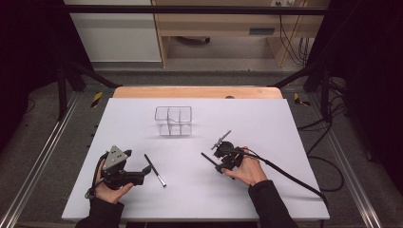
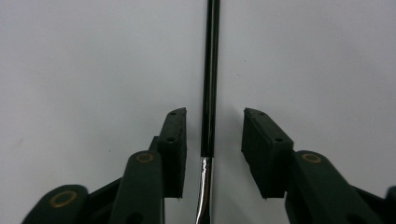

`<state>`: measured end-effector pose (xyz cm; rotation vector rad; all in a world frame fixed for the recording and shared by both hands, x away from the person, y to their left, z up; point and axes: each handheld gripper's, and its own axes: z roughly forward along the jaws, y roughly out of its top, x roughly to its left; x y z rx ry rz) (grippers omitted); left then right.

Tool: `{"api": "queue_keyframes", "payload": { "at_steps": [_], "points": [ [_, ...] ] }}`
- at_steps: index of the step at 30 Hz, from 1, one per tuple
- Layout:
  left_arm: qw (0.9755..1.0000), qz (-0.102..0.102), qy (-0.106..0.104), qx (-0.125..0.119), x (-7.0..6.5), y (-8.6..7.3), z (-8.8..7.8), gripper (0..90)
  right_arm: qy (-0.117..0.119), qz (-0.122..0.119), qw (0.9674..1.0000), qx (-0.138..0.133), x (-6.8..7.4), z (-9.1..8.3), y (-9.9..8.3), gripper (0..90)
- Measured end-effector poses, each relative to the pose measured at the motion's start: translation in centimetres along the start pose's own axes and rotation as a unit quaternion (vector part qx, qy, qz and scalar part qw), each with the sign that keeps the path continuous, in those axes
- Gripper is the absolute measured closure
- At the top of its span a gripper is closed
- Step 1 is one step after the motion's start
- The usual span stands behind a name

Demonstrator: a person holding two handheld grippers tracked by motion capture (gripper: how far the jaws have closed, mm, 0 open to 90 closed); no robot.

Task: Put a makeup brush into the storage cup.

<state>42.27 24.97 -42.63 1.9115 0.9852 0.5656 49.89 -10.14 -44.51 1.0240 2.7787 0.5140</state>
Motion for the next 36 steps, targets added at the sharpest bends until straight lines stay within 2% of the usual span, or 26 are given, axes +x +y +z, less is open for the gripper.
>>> {"api": "queue_keyframes", "payload": {
  "at_steps": [8,17,23,29,36],
  "points": [
    [1.0000,0.002,-0.004,0.005,0.0,0.0,0.1,6.0,0.005,-0.006,0.9997,0.022,-0.1,0.5,0.2,74.0],
    [0.9999,0.004,-0.004,0.011,-0.1,0.0,0.2,5.0,0.009,-0.005,0.9995,0.029,0.1,0.5,0.3,82.9],
    [0.9999,0.005,-0.002,0.012,-0.2,0.1,0.2,4.4,0.008,-0.002,0.9994,0.035,0.2,0.5,0.4,83.9],
    [1.0000,0.005,-0.004,0.005,-0.2,0.1,0.0,4.0,0.004,-0.011,0.9996,0.024,0.2,0.3,0.4,84.1],
    [0.9999,0.002,-0.011,0.004,-0.2,0.2,0.0,5.4,0.011,-0.011,0.9999,-0.002,0.2,-1.5,0.3,84.1]
  ]
}}
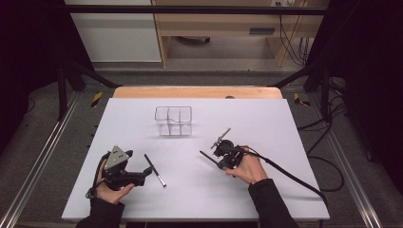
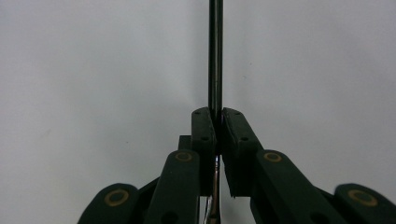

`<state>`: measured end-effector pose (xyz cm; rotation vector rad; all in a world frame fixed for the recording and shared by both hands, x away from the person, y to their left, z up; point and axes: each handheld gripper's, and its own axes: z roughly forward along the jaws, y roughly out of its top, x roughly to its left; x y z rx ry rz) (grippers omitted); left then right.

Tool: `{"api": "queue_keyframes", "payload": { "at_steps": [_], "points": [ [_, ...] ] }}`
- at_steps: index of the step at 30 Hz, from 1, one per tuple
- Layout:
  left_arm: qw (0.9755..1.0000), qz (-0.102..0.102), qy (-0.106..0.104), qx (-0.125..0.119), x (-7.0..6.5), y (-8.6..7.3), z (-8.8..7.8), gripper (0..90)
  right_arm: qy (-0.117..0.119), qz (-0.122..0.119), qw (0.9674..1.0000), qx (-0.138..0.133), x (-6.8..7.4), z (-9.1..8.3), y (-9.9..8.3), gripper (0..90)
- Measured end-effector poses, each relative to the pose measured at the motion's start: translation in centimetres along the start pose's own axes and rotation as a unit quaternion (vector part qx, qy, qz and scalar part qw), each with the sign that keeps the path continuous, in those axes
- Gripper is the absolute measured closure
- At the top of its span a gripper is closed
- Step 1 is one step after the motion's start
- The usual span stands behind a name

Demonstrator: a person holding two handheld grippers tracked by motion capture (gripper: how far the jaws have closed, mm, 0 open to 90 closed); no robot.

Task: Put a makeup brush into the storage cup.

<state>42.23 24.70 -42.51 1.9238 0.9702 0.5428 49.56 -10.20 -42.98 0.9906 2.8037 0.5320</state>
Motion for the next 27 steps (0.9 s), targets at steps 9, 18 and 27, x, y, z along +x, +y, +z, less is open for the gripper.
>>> {"api": "queue_keyframes", "payload": {
  "at_steps": [9,18,27],
  "points": [
    [1.0000,0.002,-0.009,-0.003,-0.2,0.1,-0.1,6.2,0.010,-0.010,0.9995,-0.030,0.3,-2.3,-0.4,84.1],
    [0.9995,0.017,-0.024,0.006,-0.9,0.5,0.3,6.2,0.024,-0.027,0.9987,-0.037,0.7,-3.5,-0.8,84.1],
    [0.9976,0.056,-0.039,0.013,-1.7,1.5,0.4,5.7,0.050,-0.053,0.9963,-0.044,1.4,-4.6,-0.6,84.1]
  ]
}}
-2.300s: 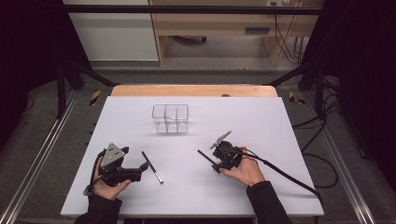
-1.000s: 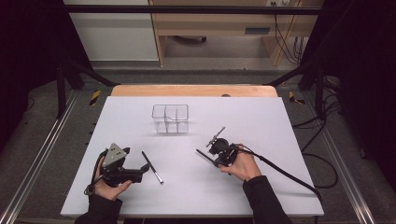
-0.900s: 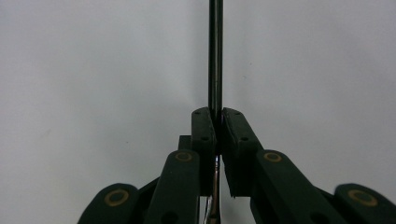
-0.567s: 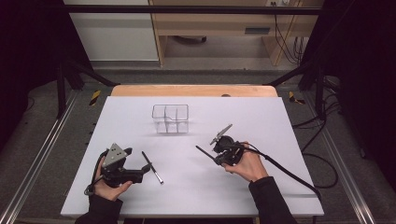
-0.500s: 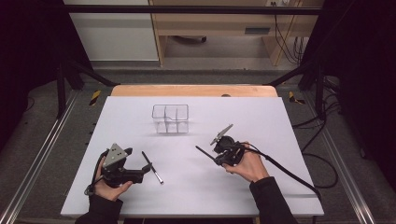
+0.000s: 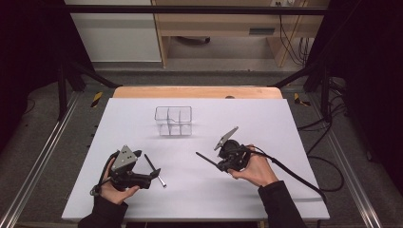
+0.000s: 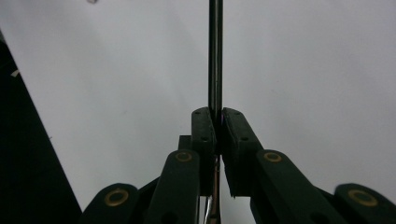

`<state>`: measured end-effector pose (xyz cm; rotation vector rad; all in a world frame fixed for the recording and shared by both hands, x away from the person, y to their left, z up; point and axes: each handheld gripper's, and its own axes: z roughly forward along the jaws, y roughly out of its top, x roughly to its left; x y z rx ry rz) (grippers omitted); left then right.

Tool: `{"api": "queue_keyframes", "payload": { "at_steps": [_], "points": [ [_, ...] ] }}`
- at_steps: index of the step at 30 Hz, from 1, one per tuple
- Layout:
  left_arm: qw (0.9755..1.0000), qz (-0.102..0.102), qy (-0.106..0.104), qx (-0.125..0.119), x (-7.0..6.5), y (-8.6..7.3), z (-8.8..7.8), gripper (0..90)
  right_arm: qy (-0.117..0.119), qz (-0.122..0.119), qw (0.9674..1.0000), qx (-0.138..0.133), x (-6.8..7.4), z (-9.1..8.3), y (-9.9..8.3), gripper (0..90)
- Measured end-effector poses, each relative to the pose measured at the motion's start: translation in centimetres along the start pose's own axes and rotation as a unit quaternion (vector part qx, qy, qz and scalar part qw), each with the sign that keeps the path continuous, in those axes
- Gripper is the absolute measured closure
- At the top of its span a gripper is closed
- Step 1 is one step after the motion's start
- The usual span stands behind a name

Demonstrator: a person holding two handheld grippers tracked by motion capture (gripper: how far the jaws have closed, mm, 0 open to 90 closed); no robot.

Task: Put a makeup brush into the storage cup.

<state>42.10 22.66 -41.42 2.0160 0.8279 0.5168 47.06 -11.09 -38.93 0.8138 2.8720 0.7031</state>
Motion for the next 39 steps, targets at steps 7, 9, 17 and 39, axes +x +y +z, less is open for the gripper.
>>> {"api": "queue_keyframes", "payload": {
  "at_steps": [7,9,17,39],
  "points": [
    [0.9995,0.032,-0.007,0.002,-0.4,1.3,0.1,5.7,0.018,-0.009,0.9998,-0.007,0.4,-0.6,0.5,84.1],
    [0.9989,0.045,-0.007,0.009,-0.6,1.7,0.3,5.5,0.020,-0.012,0.9997,-0.005,0.5,-0.6,0.6,84.1],
    [0.9945,0.099,-0.016,0.029,-2.1,3.4,1.2,5.4,0.034,-0.015,0.9993,-0.004,0.7,-0.8,1.2,84.1],
    [0.9731,0.220,-0.028,0.063,-5.8,6.2,3.0,7.2,0.064,-0.022,0.9977,0.005,1.0,-0.7,1.2,84.1]
  ]
}}
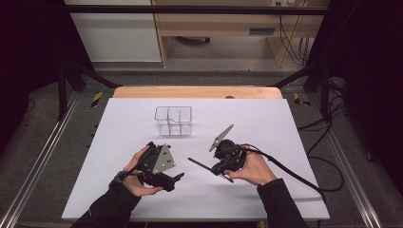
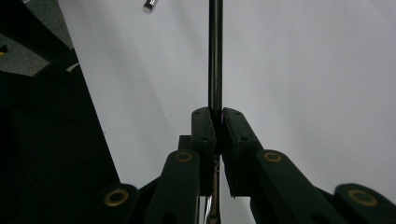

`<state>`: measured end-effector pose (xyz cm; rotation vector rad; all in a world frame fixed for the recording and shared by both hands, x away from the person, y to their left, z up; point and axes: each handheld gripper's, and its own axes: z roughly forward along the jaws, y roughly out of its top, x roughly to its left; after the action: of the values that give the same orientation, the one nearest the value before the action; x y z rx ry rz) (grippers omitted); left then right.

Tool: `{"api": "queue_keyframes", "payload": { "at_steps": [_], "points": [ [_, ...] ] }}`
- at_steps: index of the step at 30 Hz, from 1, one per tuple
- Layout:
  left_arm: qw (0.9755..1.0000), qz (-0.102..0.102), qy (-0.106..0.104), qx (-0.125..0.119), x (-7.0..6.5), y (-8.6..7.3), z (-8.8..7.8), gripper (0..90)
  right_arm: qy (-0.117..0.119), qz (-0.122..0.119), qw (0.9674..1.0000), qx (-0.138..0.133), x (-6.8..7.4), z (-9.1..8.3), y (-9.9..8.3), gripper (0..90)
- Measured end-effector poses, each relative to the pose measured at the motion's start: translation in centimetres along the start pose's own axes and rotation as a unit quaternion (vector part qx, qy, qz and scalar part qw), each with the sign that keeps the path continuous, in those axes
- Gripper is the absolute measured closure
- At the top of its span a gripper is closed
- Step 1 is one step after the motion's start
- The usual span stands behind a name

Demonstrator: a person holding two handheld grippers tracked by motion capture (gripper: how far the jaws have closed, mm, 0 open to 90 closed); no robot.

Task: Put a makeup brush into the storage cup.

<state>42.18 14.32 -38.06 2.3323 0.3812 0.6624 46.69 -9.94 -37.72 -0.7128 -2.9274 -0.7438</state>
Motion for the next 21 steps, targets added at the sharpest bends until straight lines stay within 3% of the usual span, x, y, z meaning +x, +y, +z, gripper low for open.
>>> {"api": "queue_keyframes", "payload": {
  "at_steps": [10,21],
  "points": [
    [0.9988,0.049,-0.002,0.006,-1.0,1.6,0.6,8.3,0.006,-0.005,1.0000,0.006,0.1,0.3,0.1,84.2],
    [0.9943,0.103,-0.010,0.025,-2.3,2.5,1.8,9.6,0.013,-0.008,0.9999,0.007,0.2,0.7,0.2,84.2]
  ]
}}
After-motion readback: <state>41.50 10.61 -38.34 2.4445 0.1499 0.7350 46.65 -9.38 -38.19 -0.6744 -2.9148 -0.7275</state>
